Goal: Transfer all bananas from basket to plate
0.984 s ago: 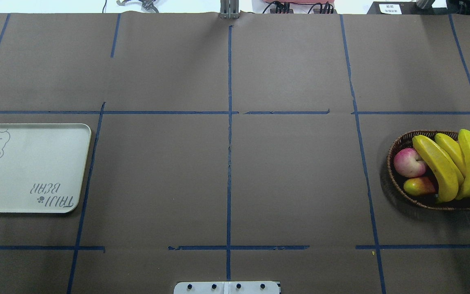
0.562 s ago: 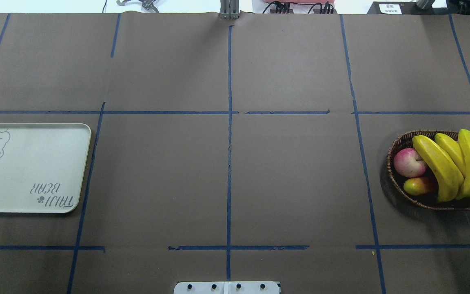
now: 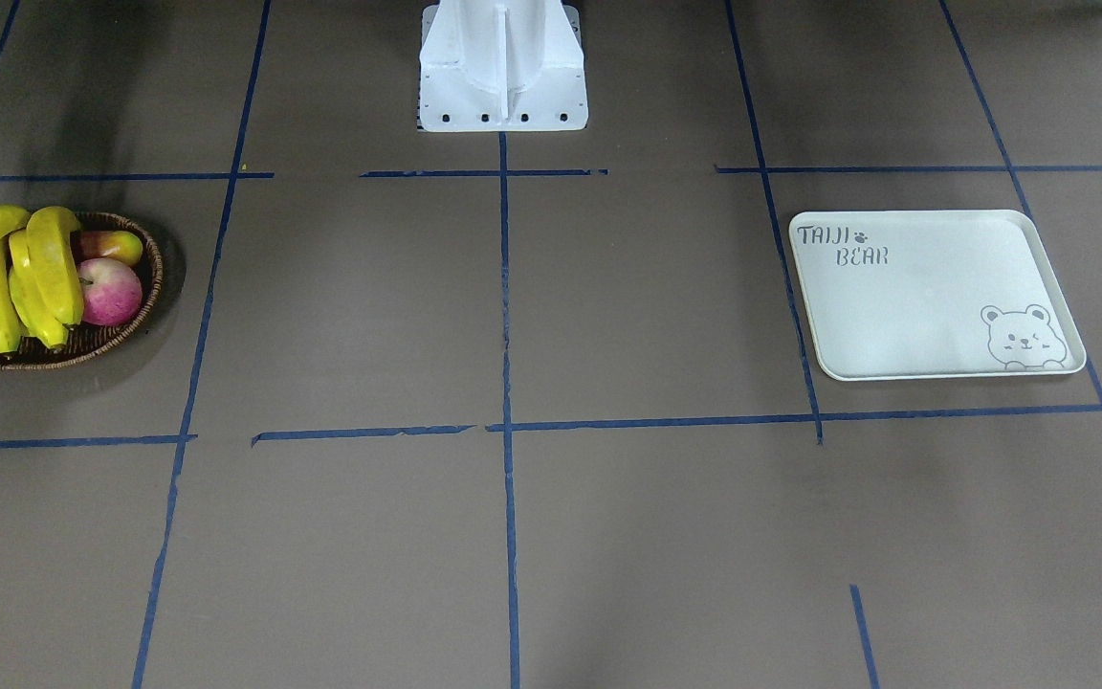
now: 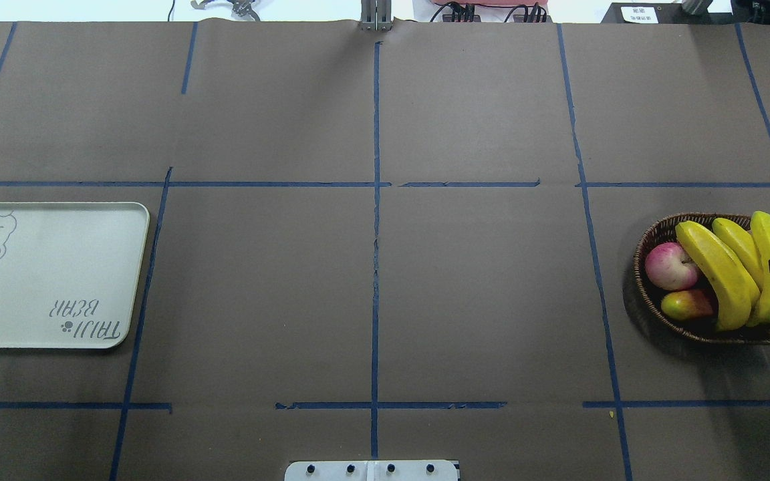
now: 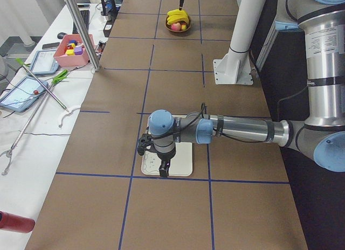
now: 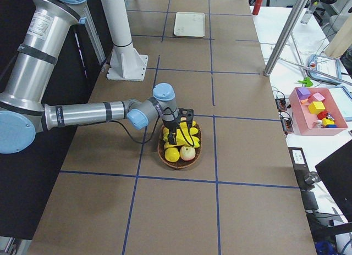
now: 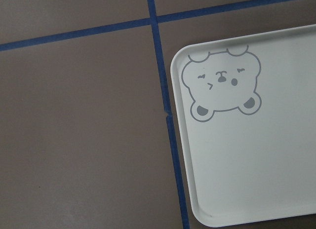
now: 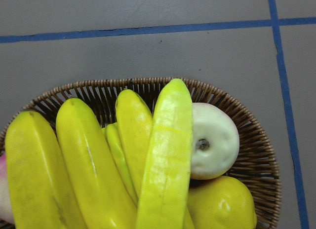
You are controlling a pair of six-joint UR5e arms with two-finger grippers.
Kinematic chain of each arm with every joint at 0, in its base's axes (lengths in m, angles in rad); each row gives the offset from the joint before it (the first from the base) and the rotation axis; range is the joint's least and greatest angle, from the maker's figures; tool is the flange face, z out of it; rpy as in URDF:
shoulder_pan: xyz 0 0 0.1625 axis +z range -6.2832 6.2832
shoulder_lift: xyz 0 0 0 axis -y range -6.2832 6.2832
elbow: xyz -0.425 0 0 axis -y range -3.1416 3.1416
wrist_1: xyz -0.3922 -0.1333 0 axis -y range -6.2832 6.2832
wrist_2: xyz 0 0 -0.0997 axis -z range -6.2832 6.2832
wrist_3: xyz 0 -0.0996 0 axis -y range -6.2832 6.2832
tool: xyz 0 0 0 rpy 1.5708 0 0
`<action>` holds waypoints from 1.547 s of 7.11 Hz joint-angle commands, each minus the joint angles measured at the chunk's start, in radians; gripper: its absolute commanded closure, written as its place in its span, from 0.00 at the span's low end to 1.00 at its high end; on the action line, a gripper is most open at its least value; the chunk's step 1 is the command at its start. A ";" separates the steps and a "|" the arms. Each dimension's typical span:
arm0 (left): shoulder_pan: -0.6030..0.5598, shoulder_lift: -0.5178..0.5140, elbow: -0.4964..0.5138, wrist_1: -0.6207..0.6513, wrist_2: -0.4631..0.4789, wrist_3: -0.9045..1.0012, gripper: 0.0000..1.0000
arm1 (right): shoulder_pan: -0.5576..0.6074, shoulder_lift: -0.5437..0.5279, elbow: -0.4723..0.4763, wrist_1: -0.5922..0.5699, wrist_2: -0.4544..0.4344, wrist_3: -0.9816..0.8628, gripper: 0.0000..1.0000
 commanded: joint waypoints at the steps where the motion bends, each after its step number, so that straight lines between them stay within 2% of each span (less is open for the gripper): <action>1: 0.000 -0.001 -0.001 -0.001 -0.001 0.000 0.00 | -0.032 0.023 -0.037 0.001 -0.024 0.000 0.03; 3: 0.000 -0.001 0.001 -0.001 -0.001 -0.002 0.00 | -0.048 0.028 -0.038 0.001 -0.024 0.000 0.18; 4: 0.000 -0.001 -0.001 -0.001 -0.001 -0.002 0.00 | -0.052 0.028 -0.038 0.001 -0.022 0.000 0.33; 5: 0.000 -0.001 0.001 -0.001 0.000 -0.002 0.00 | -0.052 0.028 -0.038 0.001 -0.022 -0.002 0.76; 6: 0.000 -0.001 -0.001 -0.001 0.000 -0.002 0.00 | -0.052 0.026 -0.040 0.001 -0.022 -0.003 0.79; 9: 0.001 -0.001 0.001 -0.001 0.000 -0.003 0.00 | -0.038 0.012 -0.029 0.001 -0.016 -0.025 0.96; 11: 0.000 -0.001 -0.001 -0.001 -0.001 -0.005 0.00 | 0.046 0.006 -0.015 -0.011 -0.004 -0.223 1.00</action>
